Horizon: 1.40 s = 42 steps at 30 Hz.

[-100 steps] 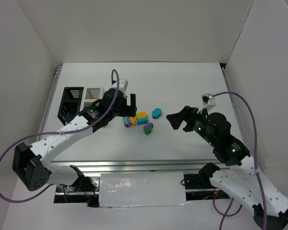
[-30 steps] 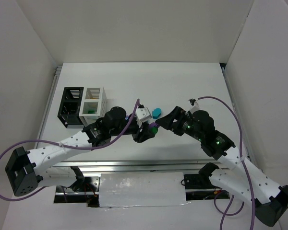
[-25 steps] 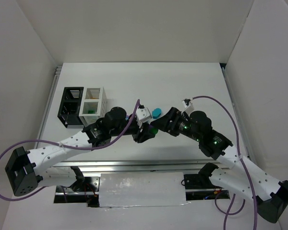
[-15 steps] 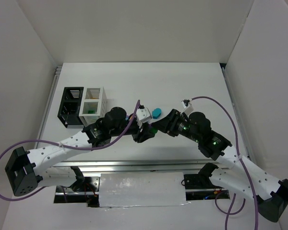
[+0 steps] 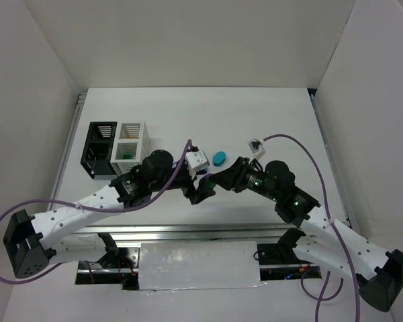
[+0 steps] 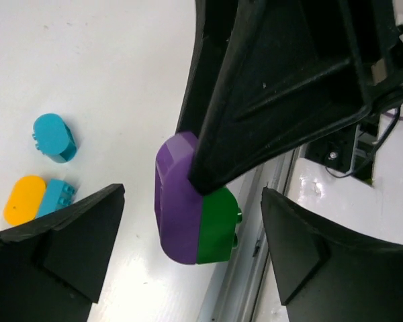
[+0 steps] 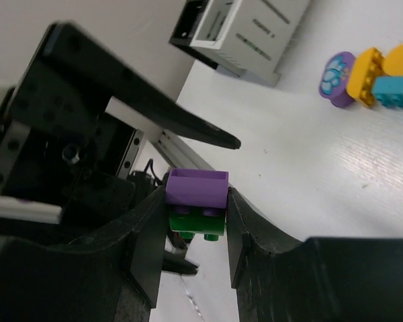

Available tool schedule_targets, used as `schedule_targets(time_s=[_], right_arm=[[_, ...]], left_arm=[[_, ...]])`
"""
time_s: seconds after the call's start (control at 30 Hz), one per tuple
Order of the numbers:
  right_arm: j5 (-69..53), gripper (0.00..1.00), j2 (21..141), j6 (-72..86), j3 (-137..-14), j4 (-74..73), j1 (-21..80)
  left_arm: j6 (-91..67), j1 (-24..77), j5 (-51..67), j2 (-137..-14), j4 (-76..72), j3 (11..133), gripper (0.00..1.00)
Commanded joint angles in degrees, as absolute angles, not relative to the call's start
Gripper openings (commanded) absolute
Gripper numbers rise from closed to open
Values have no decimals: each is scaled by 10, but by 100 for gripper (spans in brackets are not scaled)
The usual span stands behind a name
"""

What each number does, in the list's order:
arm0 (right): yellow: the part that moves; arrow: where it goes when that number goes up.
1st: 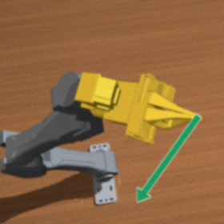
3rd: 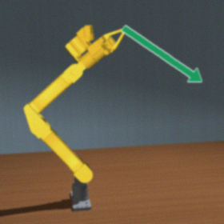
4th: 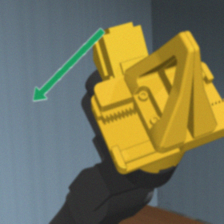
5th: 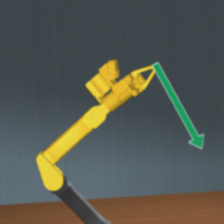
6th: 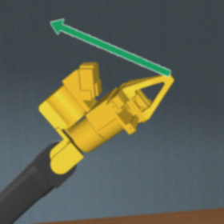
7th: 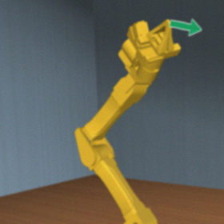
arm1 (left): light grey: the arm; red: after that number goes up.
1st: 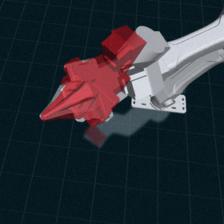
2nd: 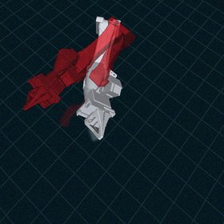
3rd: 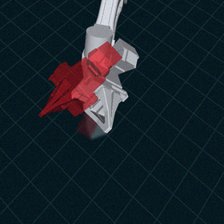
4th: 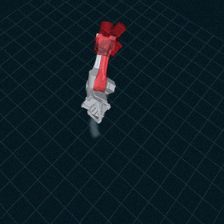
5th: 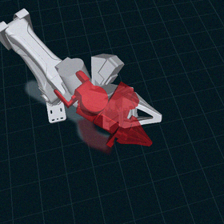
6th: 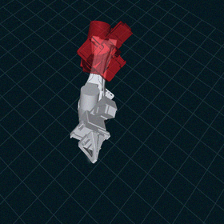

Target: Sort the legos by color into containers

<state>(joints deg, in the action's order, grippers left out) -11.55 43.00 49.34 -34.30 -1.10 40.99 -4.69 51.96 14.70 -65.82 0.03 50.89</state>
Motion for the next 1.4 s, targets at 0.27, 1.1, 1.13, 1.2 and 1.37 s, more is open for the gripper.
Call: schedule_targets(time_s=[0.27, 1.1, 1.13, 1.2, 1.37], right_arm=[[-372, 0, 347, 291, -316, 150, 321], [-642, 0, 388, 334, -378, 258, 294], [-642, 0, 388, 337, -375, 262, 294], [-641, 0, 393, 334, -373, 258, 295], [-637, 0, 401, 308, -381, 217, 300]], left_arm=[[-126, 523, 197, -606, 73, 614, 100], [-192, 526, 419, -640, 40, 623, 67], [-193, 526, 417, -639, 38, 622, 60], [-195, 526, 417, -632, 30, 620, 45], [-193, 526, 421, -624, 28, 621, 63]])
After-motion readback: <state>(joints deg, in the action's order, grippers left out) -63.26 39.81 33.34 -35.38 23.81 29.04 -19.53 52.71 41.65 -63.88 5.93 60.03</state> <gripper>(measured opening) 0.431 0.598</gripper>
